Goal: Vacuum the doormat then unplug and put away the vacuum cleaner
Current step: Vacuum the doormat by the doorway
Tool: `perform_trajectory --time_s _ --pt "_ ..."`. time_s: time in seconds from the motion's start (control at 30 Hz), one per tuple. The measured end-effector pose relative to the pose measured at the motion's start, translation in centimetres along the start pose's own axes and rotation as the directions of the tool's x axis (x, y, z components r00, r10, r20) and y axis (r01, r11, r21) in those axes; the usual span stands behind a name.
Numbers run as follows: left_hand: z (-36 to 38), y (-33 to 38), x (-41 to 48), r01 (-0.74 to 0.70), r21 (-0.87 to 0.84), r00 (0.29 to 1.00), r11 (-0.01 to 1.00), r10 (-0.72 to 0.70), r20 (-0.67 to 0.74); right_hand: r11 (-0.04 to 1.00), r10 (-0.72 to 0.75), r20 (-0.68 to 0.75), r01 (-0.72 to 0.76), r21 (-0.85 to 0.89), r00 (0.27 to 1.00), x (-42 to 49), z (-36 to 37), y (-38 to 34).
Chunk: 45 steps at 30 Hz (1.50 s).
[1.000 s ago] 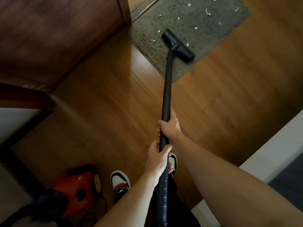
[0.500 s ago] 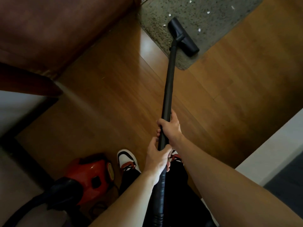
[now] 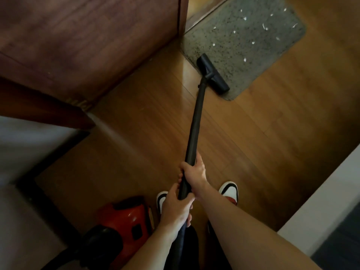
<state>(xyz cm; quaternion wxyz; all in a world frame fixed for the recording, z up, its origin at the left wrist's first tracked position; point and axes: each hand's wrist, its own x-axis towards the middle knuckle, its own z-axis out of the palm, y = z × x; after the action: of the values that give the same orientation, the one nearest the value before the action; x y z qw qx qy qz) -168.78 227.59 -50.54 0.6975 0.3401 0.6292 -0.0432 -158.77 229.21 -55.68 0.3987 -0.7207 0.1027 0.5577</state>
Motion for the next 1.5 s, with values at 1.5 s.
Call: perform_trajectory --time_s 1.5 --pt "17.0 18.9 8.0 0.087 -0.253 0.993 0.963 -0.103 -0.053 0.963 -0.027 0.095 0.052 -0.265 0.995 12.6 -10.2 -20.9"
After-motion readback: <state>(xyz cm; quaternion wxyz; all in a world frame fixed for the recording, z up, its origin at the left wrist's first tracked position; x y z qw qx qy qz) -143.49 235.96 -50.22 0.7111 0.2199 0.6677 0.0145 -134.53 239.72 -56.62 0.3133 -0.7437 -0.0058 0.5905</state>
